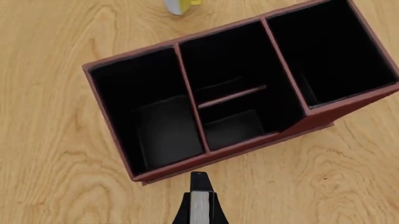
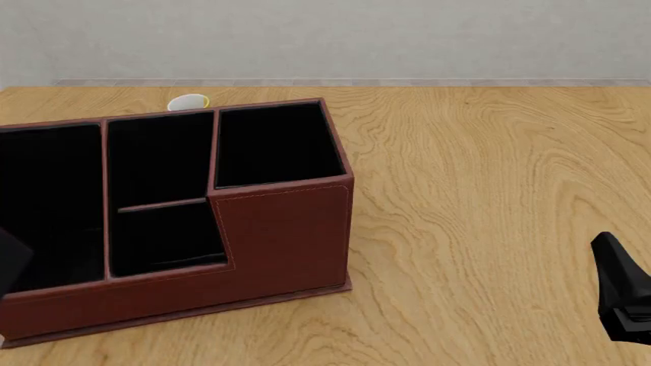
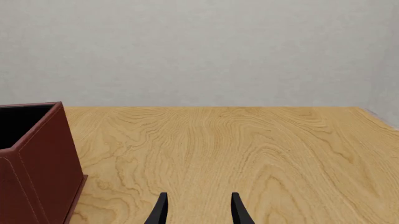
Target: Pick up the book and place it in the left compartment of the caddy.
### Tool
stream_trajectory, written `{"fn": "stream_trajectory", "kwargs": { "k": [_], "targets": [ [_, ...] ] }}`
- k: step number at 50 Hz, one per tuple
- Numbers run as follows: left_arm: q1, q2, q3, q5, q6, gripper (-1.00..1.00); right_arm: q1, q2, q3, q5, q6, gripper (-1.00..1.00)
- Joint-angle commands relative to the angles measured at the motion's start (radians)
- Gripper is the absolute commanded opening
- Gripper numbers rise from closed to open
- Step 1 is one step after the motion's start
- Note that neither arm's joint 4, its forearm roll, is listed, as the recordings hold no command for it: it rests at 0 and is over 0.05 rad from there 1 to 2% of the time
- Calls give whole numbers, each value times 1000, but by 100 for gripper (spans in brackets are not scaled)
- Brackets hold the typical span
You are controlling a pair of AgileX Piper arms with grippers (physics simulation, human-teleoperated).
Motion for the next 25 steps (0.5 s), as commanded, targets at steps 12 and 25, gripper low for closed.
{"fn": "stream_trajectory", "kwargs": {
  "k": [12,25],
  "targets": [
    [62,128,-43,-77,-13,-100,0,-4,1,3,0,100],
    [84,198,18,-187,-32,-100,0,-4,1,3,1,100]
  ]
}}
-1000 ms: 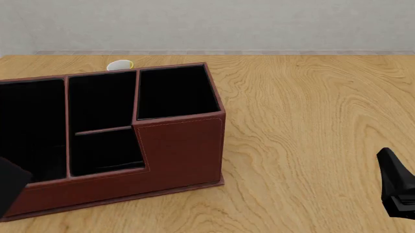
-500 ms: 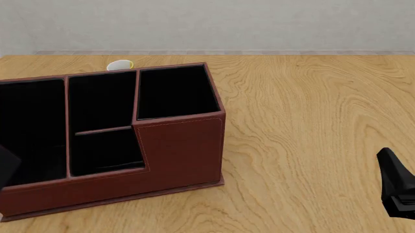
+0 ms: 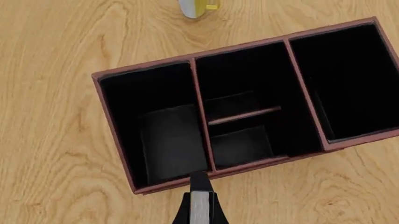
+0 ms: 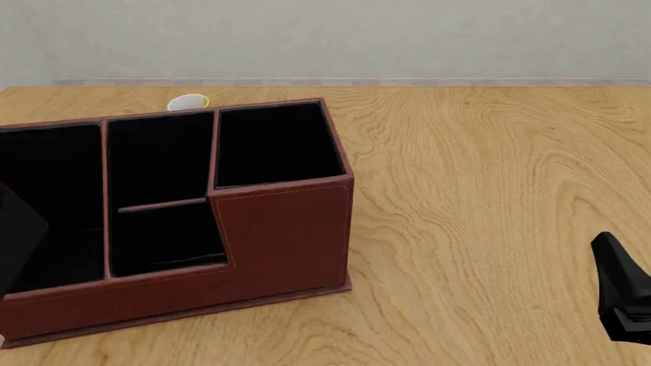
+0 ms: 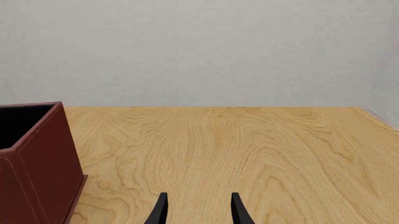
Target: Pick up the book and place it in the left compartment of the caddy.
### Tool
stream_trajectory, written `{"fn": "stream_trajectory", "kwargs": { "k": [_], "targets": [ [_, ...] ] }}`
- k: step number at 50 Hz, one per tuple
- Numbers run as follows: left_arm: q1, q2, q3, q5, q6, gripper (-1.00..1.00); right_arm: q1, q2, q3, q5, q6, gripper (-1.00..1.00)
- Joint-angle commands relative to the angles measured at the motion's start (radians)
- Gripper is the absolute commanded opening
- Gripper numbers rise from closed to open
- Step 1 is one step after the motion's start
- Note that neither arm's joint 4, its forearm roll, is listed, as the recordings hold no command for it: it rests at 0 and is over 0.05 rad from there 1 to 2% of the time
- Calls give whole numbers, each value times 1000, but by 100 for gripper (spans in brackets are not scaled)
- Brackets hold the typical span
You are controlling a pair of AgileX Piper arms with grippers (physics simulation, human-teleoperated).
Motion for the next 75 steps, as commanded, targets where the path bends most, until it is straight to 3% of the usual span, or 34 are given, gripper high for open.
{"fn": "stream_trajectory", "kwargs": {
  "k": [1,17,75],
  "targets": [
    [37,71,30,-97,4,-100,0,-5,1,3,1,100],
    [101,169,48,-197,13,-100,0,-4,1,3,0,100],
    [193,312,7,-316,-13,-100,0,-4,1,3,0,100]
  ]
}}
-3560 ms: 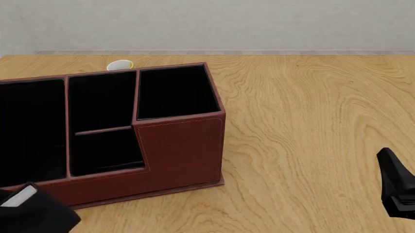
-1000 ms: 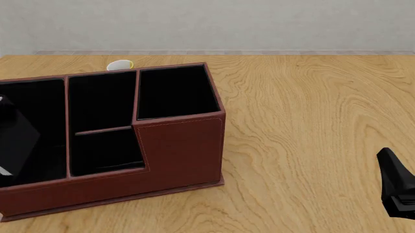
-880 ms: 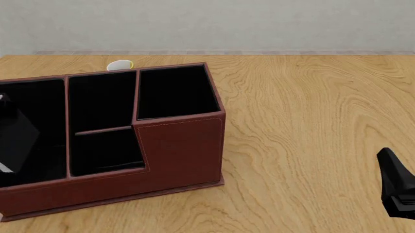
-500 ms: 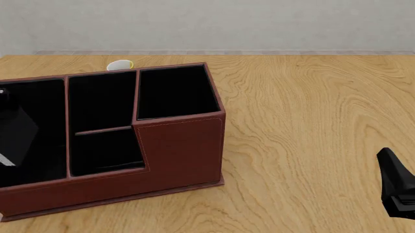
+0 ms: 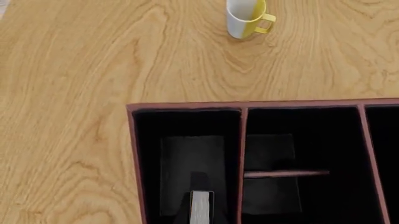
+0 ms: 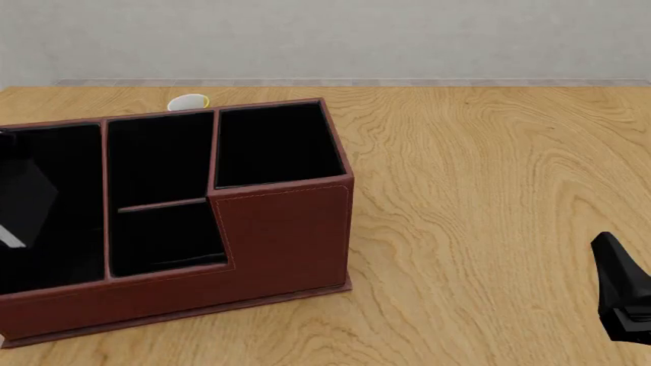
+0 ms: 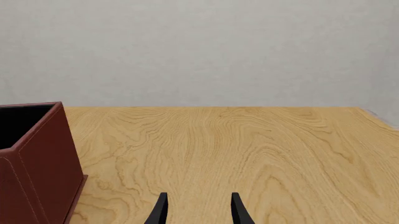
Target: Pick up the book and place it in the left compartment of the caddy.
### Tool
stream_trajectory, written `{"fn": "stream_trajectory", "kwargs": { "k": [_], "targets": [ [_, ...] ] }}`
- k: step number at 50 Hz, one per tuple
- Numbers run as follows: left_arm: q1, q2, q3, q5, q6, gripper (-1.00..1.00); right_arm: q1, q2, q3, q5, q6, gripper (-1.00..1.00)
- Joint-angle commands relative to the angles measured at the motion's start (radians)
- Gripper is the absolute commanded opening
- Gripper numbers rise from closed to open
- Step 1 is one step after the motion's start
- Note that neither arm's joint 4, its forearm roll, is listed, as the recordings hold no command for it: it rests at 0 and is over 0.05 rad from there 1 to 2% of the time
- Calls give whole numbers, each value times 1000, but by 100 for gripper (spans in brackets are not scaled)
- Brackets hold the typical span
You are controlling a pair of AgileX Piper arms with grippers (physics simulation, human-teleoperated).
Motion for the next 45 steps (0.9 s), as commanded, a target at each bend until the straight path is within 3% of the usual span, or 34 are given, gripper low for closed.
{"fn": "stream_trajectory", "kwargs": {
  "k": [1,45],
  "targets": [
    [18,27,-5,-34,10,-100,0,-4,1,3,0,100],
    [37,113,53,-148,32,-100,0,-4,1,3,0,100]
  ]
}}
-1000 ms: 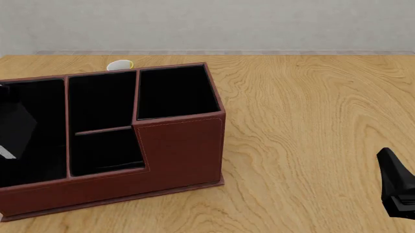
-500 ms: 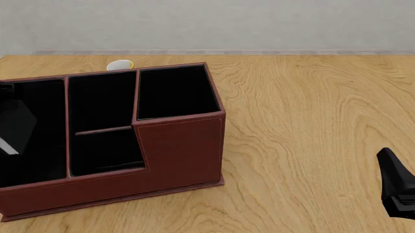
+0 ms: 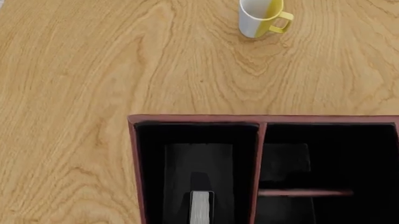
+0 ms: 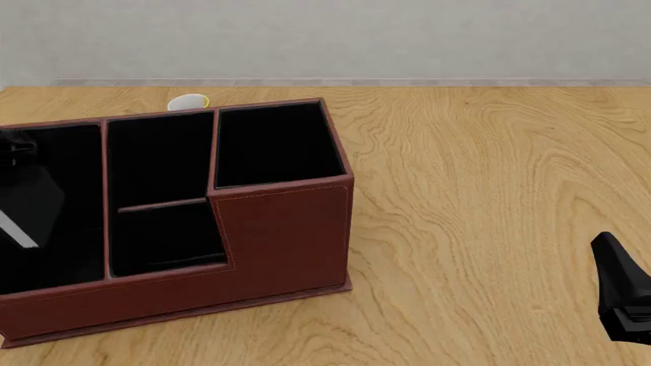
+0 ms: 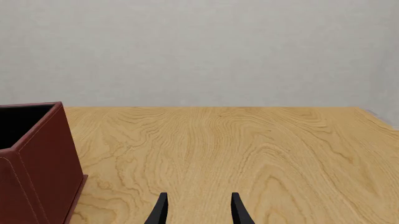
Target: Pick up the book and place it in the left compartment of the caddy.
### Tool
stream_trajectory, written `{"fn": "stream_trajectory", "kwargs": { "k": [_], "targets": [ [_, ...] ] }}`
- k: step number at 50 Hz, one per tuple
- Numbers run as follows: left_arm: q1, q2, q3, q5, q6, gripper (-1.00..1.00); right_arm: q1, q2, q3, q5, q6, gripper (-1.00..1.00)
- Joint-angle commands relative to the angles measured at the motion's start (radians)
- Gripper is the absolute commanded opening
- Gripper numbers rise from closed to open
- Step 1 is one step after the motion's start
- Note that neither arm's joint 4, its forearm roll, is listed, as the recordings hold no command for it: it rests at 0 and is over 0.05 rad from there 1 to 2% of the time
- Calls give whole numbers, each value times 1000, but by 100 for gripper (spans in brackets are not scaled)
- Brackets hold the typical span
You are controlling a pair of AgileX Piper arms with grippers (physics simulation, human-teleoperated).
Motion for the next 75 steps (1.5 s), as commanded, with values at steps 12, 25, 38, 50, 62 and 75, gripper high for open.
{"fn": "stream_trajectory", "kwargs": {
  "k": [12,25,38,50,62,75],
  "targets": [
    [0,36,24,-52,26,-100,0,-4,1,3,0,100],
    [3,65,42,-88,23,-100,0,-4,1,3,0,100],
    [8,96,58,-120,32,-100,0,-4,1,3,0,100],
    [5,108,68,-133,39,-100,0,-4,1,3,0,100],
    [-1,117,91,-157,38,-100,0,-4,1,3,1,100],
    [0,147,112,-191,36,-100,0,-5,1,3,0,100]
  ]
}}
